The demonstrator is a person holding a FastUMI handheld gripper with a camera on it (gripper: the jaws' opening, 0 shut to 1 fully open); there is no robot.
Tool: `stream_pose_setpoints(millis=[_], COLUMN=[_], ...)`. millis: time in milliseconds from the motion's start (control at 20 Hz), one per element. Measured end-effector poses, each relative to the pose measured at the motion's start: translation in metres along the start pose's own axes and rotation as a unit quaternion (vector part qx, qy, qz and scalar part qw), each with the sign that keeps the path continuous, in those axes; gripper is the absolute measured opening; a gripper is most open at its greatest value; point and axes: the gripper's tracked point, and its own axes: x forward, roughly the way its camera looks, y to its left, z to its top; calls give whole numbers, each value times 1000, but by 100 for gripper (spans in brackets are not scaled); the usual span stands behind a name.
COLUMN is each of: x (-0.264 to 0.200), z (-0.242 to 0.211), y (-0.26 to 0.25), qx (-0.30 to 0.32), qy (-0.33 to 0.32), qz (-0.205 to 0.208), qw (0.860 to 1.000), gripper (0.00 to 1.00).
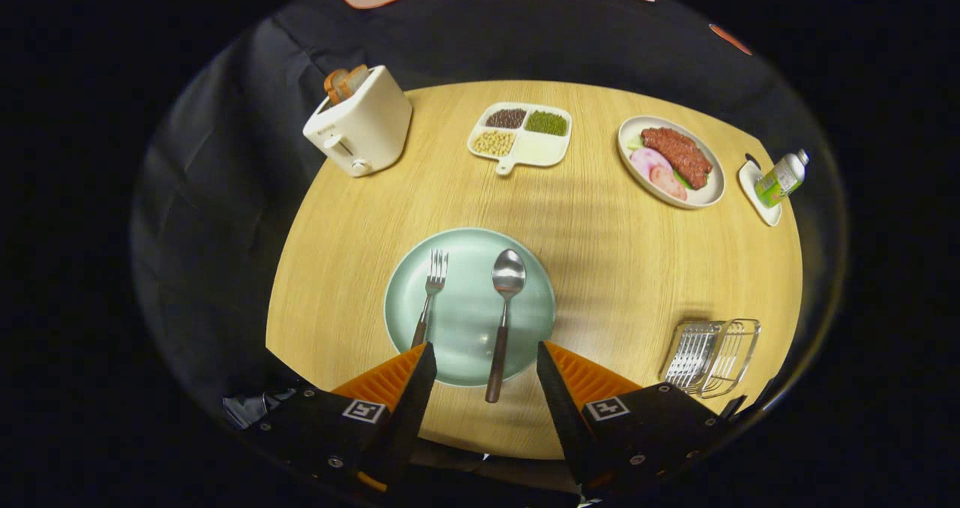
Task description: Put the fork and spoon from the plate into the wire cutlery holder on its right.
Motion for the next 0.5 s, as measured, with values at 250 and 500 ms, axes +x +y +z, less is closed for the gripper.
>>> stream_pose_setpoints(millis=[250, 500], x=[41, 78], z=[-17, -23], y=[-8, -17], qx=[-15, -23], qy=[50, 85], qz=[-29, -60], qw=[998, 994], gripper=[75, 64])
